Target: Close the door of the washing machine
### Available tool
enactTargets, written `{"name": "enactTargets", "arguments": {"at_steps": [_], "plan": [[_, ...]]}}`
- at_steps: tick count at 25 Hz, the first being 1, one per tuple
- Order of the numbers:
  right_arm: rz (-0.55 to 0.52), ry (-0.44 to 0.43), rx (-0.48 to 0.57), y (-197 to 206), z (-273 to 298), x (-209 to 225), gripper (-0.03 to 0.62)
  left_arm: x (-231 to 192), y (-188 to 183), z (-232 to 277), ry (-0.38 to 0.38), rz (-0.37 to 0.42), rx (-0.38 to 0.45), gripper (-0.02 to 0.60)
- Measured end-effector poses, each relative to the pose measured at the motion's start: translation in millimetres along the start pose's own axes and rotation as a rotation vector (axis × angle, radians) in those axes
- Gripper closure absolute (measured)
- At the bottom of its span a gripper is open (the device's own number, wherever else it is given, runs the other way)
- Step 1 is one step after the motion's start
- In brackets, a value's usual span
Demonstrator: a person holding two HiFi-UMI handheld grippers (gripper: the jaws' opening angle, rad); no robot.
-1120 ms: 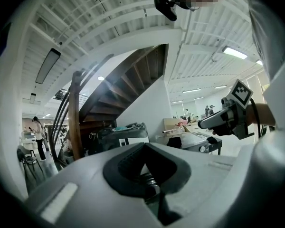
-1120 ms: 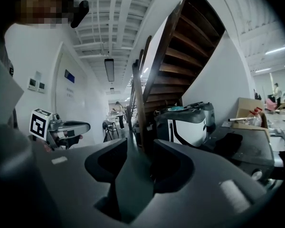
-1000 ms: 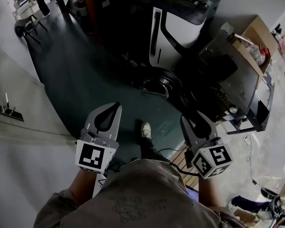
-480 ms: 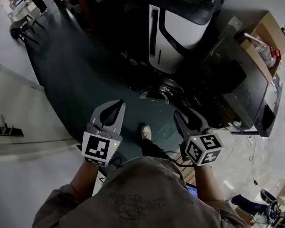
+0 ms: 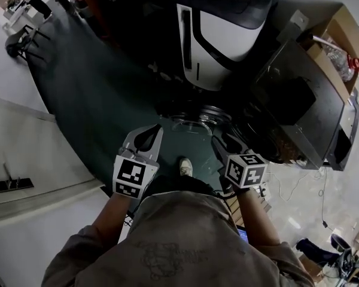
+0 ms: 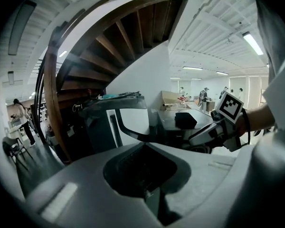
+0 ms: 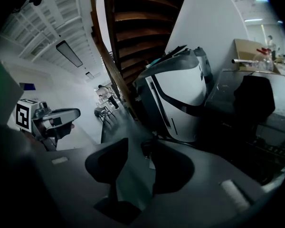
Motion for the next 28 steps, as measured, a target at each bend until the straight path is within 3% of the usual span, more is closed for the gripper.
{"name": "enactTargets", "arguments": {"at_steps": [4,12,28], "plan": [[0.071,0.014,-0.002,-3.0,23.7,14.1,0.405,-3.8,13.2,27.4,0.043,0.006,-0.043,0.581],[0.332,0.046,-0.003,6.1,69.7,36.3,0.399,-23.4,31.8,79.0,0.15,0.021,-0.091,0.581],[0.628,0.282,0.062,2.7,157.8,64.0,0.396,-90.6,60.7,211.0,0.496,0.203,-0.162,0.581]]}}
Point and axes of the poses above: the fingertips, and each gripper's own axes: z forward along the fingers, x to its right, y out of its underside, the point moved 3 cm from there along -z, backward along the fingers, and after that the axes turned 10 degrees about z, right-handed, at the moved point
